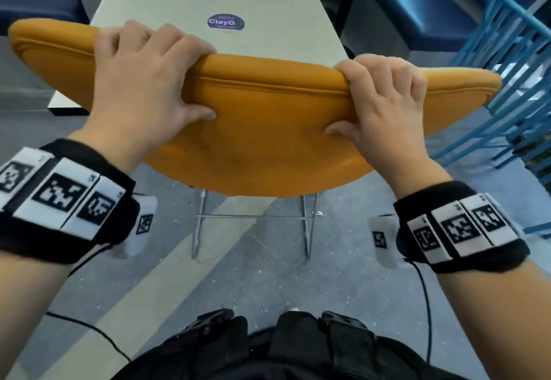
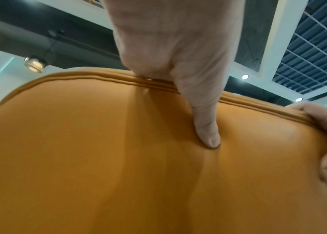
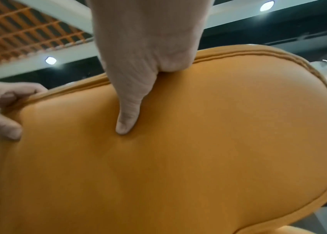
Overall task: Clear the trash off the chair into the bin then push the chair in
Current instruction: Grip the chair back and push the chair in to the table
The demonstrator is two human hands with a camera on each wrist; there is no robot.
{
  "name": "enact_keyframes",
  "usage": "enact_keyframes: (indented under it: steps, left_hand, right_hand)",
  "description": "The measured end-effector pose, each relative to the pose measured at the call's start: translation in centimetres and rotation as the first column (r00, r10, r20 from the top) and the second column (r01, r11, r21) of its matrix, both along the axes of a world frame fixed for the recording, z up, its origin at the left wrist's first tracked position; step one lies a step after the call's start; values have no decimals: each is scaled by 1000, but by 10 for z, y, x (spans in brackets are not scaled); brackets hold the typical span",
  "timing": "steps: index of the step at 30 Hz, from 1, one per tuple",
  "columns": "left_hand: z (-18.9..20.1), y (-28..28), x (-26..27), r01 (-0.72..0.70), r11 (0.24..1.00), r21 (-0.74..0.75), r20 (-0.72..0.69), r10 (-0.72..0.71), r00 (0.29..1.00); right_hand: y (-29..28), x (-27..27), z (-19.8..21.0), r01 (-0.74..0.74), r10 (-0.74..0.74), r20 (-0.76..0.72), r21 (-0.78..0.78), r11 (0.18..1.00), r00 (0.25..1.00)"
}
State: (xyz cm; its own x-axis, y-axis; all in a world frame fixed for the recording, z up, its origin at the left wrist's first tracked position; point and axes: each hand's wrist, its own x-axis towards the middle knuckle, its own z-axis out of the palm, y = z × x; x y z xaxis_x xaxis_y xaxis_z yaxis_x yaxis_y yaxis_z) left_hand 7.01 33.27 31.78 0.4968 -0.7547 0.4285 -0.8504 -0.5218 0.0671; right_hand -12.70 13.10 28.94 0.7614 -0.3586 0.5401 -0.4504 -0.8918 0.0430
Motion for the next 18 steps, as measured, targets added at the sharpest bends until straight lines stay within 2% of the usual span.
enact_keyframes:
  steps: [8,18]
  left_hand:
    - [-5,-39,-26,35,999,-26,0,-35,999]
    - [-7,-68,-38,48,999,-22,61,-47,997]
  right_hand:
    - [-50,-21,6,11,-8,-48,65,998,999]
    - [-86,-30,8,-2,4,-63,30,1000,998]
